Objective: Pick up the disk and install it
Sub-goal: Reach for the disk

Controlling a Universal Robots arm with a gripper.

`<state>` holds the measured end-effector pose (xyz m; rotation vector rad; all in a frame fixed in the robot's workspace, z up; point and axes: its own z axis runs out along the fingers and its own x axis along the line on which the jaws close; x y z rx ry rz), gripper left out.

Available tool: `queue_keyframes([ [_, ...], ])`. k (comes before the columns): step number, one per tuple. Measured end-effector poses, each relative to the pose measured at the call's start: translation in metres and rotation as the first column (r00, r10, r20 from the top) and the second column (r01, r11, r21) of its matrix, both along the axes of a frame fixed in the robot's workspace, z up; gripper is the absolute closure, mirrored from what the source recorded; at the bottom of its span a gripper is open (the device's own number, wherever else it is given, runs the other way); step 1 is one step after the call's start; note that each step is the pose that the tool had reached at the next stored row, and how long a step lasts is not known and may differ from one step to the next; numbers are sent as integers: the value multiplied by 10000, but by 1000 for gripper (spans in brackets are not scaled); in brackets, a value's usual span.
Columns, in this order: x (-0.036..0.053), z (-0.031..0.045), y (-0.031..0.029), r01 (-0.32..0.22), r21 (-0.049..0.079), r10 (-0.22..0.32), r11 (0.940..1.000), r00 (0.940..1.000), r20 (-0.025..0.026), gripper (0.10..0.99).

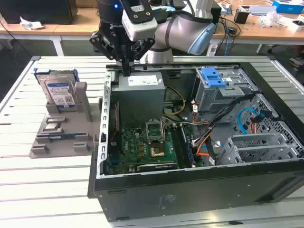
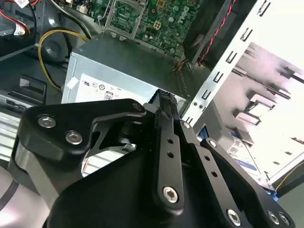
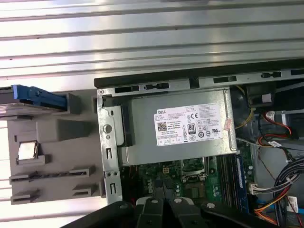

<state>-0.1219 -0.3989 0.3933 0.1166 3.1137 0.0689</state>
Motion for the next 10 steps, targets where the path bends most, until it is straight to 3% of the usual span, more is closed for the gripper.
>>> queue_keyframes([
  [4,-142,0,0,-1,0,1,10000,10000,0,980],
  [10,-269,0,0,-1,0,1,10000,10000,1,980],
])
